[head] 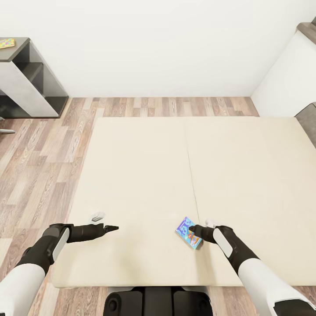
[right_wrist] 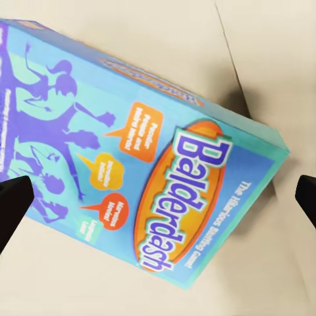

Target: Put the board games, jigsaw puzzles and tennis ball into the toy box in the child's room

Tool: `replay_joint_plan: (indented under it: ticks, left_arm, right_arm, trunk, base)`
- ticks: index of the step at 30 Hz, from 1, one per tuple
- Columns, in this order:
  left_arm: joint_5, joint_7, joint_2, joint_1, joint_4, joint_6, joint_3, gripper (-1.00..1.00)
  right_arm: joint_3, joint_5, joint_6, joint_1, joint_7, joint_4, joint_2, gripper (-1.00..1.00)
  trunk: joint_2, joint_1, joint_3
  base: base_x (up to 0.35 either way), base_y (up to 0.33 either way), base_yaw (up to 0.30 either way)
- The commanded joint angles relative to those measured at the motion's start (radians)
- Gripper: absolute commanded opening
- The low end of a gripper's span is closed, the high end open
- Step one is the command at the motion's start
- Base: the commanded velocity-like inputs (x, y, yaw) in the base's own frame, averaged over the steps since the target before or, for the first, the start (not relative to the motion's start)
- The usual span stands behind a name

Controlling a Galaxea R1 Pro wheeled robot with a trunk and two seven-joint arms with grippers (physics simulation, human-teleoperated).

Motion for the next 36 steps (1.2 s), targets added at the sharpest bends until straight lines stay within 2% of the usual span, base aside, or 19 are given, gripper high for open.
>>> replay_joint_plan:
  ticks: [1, 8, 12, 21, 27, 36]
  left_arm:
    - [0.003, -0.001, 0.000, 0.000, 0.000, 0.006, 0.001, 1.00]
    - [0.003, -0.001, 0.000, 0.000, 0.000, 0.006, 0.001, 1.00]
    - [0.003, -0.001, 0.000, 0.000, 0.000, 0.006, 0.000, 1.00]
    - [0.003, -0.001, 0.000, 0.000, 0.000, 0.006, 0.000, 1.00]
    - [0.003, -0.001, 0.000, 0.000, 0.000, 0.006, 0.000, 1.00]
    - [0.004, -0.002, 0.001, 0.000, 0.000, 0.006, 0.001, 1.00]
  right_arm:
    - [0.007, -0.005, 0.002, 0.000, -0.005, -0.001, 0.000, 1.00]
    - [0.007, -0.005, 0.000, -0.015, -0.006, -0.001, -0.005, 1.00]
    - [0.003, -0.007, 0.004, -0.038, -0.005, -0.001, -0.025, 1.00]
    - [-0.001, -0.007, 0.003, -0.064, -0.004, -0.001, -0.044, 1.00]
    - [-0.001, -0.007, 0.000, -0.078, -0.005, 0.001, -0.047, 1.00]
    - [0.007, -0.006, -0.004, -0.069, -0.004, 0.001, -0.046, 1.00]
  trunk:
    - [-0.002, 0.001, -0.001]
    - [-0.002, 0.001, -0.001]
    - [-0.002, 0.001, -0.001]
    - [-0.002, 0.001, -0.001]
    - [-0.002, 0.001, -0.001]
    - [-0.002, 0.001, -0.001]
  base:
    - [0.000, 0.000, 0.000]
    - [0.000, 0.000, 0.000]
    - [0.000, 0.000, 0.000]
    - [0.000, 0.000, 0.000]
    - [0.000, 0.000, 0.000]
    - [0.000, 0.000, 0.000]
